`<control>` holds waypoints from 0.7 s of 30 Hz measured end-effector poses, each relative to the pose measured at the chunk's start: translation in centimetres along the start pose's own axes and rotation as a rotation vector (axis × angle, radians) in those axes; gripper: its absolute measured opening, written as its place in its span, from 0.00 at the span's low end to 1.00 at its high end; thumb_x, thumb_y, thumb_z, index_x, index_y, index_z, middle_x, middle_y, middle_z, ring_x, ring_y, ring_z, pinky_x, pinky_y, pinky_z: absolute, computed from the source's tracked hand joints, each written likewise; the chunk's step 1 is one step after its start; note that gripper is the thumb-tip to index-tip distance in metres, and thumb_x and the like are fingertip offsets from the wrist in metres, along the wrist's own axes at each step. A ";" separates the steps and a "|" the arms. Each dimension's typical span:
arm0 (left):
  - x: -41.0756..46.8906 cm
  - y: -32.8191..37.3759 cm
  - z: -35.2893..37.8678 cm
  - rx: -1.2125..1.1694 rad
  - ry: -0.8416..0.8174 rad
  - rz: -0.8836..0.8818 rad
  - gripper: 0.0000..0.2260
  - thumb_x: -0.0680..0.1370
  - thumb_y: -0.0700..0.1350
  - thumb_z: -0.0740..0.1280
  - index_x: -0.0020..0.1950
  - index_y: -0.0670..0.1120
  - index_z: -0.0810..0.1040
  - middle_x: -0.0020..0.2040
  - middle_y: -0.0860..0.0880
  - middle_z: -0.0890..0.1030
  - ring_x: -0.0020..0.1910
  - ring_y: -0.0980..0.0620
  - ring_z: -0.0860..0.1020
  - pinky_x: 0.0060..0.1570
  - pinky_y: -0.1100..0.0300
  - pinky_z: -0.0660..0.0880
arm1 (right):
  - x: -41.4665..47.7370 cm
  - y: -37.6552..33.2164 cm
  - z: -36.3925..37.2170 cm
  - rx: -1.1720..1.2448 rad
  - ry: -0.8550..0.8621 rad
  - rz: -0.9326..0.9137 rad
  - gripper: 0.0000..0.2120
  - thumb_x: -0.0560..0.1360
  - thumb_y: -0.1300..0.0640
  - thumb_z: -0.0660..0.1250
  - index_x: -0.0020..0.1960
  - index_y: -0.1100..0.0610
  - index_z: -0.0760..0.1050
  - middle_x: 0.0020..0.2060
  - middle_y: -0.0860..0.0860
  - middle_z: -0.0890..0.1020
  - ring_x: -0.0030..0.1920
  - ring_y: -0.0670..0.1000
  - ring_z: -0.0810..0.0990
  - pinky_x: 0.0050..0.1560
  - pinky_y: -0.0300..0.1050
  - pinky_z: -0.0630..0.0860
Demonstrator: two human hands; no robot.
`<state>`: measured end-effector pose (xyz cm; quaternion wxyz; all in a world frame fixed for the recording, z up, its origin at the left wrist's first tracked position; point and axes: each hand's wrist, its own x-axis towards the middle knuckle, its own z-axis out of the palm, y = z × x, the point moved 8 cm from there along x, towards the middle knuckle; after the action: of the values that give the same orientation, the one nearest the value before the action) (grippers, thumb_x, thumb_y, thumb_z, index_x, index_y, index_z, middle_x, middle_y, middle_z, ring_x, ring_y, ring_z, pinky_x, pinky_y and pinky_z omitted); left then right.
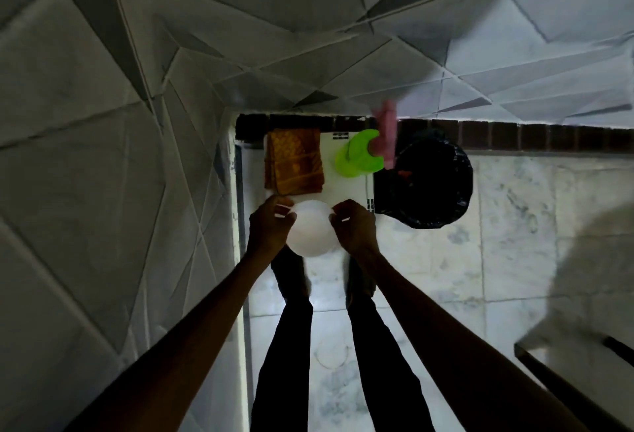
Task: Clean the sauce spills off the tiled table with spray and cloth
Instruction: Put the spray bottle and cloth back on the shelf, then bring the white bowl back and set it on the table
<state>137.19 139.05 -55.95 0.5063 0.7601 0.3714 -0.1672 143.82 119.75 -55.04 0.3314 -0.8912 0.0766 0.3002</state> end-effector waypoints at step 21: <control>-43.5 34.6 2.5 -0.097 -0.709 0.440 0.03 0.75 0.44 0.73 0.45 0.51 0.87 0.46 0.47 0.86 0.46 0.51 0.84 0.47 0.56 0.80 | -48.8 2.9 -36.8 0.990 0.604 0.258 0.03 0.74 0.61 0.75 0.46 0.60 0.84 0.43 0.56 0.86 0.41 0.51 0.86 0.41 0.46 0.83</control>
<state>133.82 112.28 -7.26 0.6615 0.6921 0.0102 -0.2885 121.23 91.03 -5.90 0.6320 -0.6600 0.4062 -0.0003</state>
